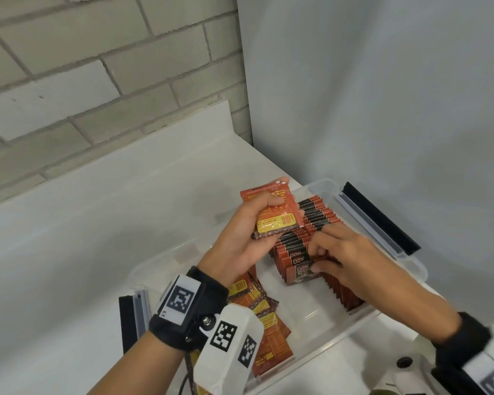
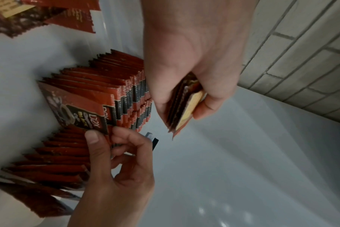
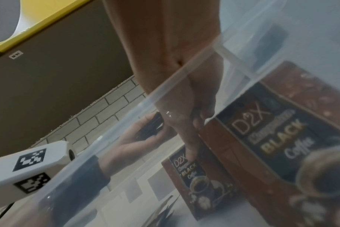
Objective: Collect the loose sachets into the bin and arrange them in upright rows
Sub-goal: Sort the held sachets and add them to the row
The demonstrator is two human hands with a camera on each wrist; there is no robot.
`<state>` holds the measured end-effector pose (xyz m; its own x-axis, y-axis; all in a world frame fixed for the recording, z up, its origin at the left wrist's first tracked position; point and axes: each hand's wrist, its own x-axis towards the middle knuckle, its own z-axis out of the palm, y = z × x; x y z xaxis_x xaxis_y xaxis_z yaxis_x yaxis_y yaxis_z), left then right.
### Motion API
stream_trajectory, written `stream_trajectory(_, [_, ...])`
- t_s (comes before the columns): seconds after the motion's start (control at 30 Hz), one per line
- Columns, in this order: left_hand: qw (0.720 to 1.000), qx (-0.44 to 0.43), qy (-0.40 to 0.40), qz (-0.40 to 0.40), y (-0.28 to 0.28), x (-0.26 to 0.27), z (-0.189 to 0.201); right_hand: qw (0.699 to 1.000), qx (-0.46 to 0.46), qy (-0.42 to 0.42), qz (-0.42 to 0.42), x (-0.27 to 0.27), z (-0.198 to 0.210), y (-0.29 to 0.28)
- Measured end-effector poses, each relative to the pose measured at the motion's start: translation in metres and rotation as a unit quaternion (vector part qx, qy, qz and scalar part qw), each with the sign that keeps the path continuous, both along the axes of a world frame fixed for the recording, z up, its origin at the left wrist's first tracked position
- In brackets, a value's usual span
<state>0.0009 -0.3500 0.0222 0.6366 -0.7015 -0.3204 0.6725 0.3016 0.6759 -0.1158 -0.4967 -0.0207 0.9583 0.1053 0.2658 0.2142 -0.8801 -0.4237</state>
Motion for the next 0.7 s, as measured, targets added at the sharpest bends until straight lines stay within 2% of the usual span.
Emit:
stream_trajectory(0.27, [0.999,0.036,-0.024,-0.012,-0.002,0.002,-0.003,1.000,-0.003,-0.013,-0.023,0.001,-0.001,0.001])
stream_trajectory(0.47, [0.997,0.046,-0.052,-0.028,-0.003,0.001,-0.003,0.998,0.040,0.011,-0.043,0.000,0.000,-0.001])
stream_trajectory(0.57, [0.996,0.052,-0.067,-0.038,-0.003,0.001,-0.003,0.985,0.132,0.092,-0.068,-0.003,0.011,0.000])
stream_trajectory(0.63, [0.994,0.055,-0.077,-0.046,-0.003,0.000,-0.003,0.956,0.245,0.135,-0.087,-0.004,0.020,-0.001])
stream_trajectory(0.7, [0.993,0.057,-0.086,-0.054,-0.003,0.000,-0.004,0.918,0.360,0.137,-0.093,-0.002,0.025,-0.004])
